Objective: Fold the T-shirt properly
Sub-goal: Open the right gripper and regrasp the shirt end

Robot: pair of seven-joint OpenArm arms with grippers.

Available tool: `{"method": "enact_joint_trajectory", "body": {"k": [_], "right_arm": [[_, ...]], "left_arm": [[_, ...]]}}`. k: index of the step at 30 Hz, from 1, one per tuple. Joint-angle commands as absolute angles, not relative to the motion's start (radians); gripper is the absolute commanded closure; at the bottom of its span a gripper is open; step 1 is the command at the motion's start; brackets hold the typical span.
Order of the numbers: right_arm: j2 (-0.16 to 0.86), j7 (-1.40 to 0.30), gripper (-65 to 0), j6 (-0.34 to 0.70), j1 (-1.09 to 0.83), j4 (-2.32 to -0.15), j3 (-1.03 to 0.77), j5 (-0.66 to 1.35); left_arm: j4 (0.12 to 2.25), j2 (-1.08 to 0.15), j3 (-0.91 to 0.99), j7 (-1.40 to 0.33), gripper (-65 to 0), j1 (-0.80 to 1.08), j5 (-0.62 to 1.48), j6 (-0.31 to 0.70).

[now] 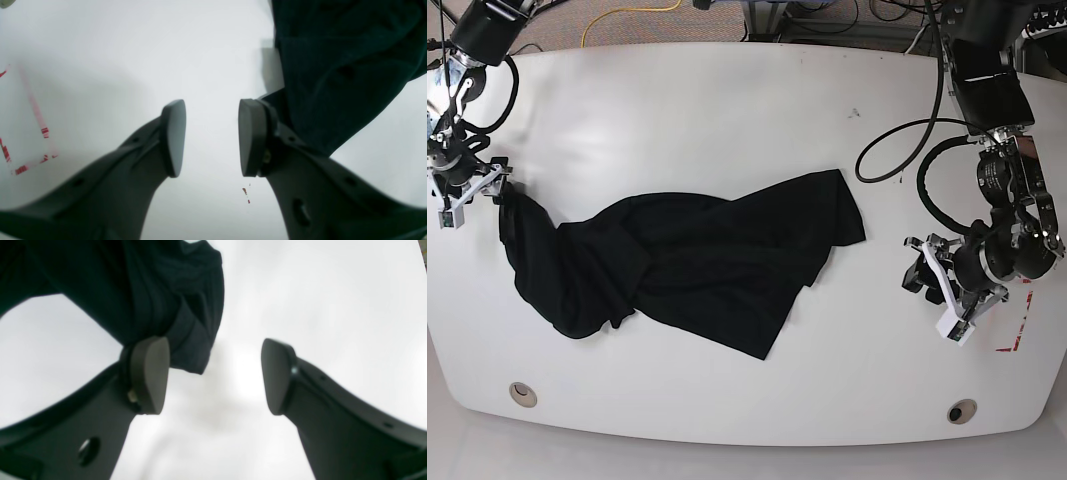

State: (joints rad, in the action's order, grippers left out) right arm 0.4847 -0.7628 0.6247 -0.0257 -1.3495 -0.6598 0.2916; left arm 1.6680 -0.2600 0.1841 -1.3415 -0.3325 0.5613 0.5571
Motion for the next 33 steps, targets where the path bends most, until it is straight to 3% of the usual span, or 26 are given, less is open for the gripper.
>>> {"method": "enact_joint_trajectory", "body": {"k": [1,23,33], "right_arm": [[0.509,-0.739,-40.9,0.624,-0.012,-1.369,-0.662,0.305],[0.444,-0.808,-40.9,0.627,0.059,-1.429,-0.659,0.303],[0.452,-0.75,-40.9,0.625,0.105,-1.303,-0.657,0.302]], "left_arm": [[1.684,-0.269,0.183,-1.322,-23.5,-0.358,0.575,0.556],[1.684,-0.269,0.179,-1.322,-23.5,-0.358,0.575,0.556],[1.684,-0.269,0.179,-1.322,-23.5,-0.358,0.575,0.556]]}}
